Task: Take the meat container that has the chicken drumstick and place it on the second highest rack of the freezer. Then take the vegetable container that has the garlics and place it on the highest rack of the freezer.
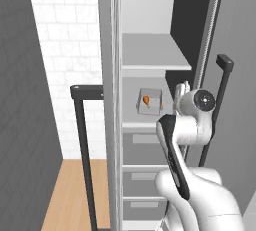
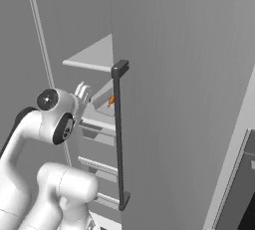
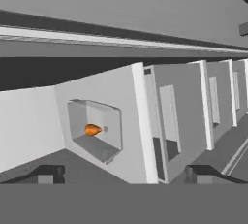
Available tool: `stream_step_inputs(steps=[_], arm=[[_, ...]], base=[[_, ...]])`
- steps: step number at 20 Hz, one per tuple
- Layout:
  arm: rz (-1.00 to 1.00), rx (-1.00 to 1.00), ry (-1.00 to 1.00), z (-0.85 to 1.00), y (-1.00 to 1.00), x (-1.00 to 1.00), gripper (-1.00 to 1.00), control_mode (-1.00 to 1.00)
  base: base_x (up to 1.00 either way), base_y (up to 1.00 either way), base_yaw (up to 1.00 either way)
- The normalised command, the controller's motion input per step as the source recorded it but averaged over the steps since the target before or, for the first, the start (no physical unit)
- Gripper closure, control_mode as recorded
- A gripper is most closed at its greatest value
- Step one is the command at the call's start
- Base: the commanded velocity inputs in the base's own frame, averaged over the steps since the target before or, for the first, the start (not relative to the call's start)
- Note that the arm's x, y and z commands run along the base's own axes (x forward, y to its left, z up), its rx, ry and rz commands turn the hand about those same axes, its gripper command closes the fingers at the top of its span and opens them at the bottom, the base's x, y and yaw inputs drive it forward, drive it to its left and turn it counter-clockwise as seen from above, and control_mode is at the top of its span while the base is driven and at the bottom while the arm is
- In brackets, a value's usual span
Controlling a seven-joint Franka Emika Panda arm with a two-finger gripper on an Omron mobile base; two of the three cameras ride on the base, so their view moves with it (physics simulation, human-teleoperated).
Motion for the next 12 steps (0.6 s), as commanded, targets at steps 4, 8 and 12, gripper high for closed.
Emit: stream_step_inputs(steps=[4,8,12], arm=[[0.09,-0.07,0.08,0.11,-0.03,-1.00,-1.00,-1.00],[0.04,-0.16,-0.25,-0.03,-0.05,-1.00,-1.00,-1.00],[0.03,-0.07,-0.12,0.00,-0.04,-0.50,-1.00,1.00]], base=[[0.00,0.00,0.00],[0.00,0.00,0.00],[-0.50,-0.11,0.02]])
